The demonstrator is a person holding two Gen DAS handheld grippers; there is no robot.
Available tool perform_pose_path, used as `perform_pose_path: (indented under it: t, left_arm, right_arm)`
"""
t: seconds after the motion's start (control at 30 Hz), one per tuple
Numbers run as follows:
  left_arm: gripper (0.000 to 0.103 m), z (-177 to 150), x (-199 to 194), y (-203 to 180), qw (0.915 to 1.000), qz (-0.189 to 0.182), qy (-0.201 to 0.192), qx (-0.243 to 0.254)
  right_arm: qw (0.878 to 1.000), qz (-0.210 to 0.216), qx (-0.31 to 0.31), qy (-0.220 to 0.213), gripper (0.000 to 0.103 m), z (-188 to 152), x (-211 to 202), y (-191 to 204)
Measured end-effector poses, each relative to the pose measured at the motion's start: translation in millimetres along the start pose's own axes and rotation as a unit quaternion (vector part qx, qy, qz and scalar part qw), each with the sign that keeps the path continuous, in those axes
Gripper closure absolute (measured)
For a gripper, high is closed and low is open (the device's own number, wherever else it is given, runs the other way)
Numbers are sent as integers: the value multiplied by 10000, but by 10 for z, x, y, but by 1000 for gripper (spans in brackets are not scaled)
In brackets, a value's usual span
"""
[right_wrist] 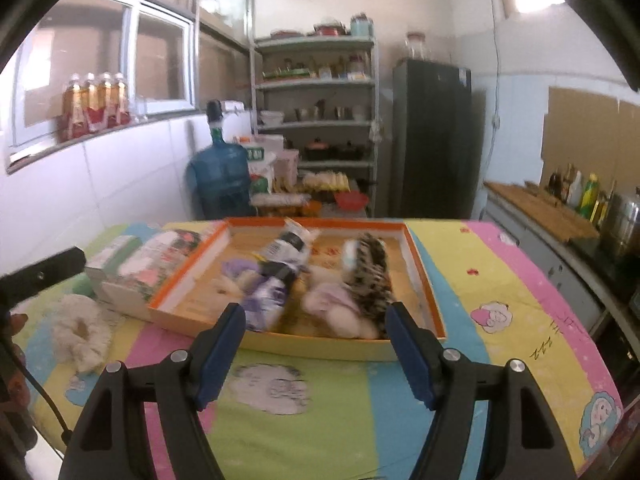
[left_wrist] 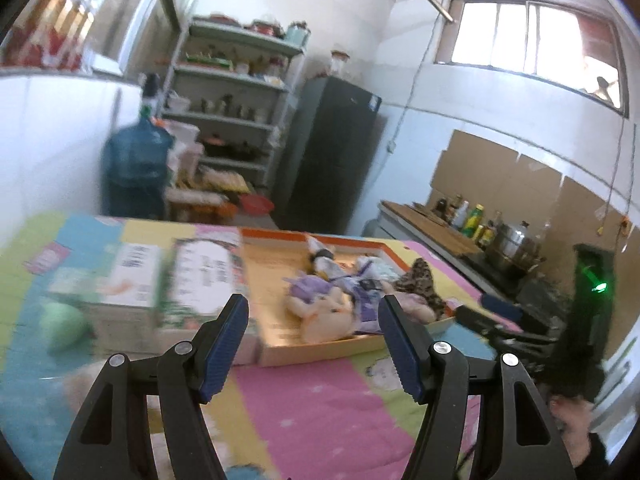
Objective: Organize soft objects
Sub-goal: 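Move both tools back from the box toward the remaining items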
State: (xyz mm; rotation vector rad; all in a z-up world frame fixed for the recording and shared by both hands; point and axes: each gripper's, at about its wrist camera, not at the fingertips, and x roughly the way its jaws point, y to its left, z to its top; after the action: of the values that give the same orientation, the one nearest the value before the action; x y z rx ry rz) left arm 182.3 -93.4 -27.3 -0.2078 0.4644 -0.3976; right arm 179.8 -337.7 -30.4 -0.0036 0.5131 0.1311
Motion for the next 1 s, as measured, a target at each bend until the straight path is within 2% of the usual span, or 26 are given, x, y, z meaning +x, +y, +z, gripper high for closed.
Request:
perform_pose_path:
  t: [0.2,0.4,0.6,0.8,1.0]
  left_arm:
    - [34,-114,-537,277,9972,612,-373,201]
    - [34,-238,-937,514,9946,870,-531,197]
    - [34,-353,-1101,696,9950,885,-467,35]
    - [34,-411,-1174,784,9953,866,-431,-38]
    - [34,-426,-1186,765,9954,864,-405,-6]
  right_arm:
    - [9989,247,-106,-393,31,-36,-298,525]
    - [9988,305,-183,-339,31,-59,-338,984]
    - [9998,-90,31,145,31,-54,-276,1240]
    - [9909,-1038,77,860,31,-106,-158,1386]
    - [9917,-939,131,864,31,-162,-195,1396]
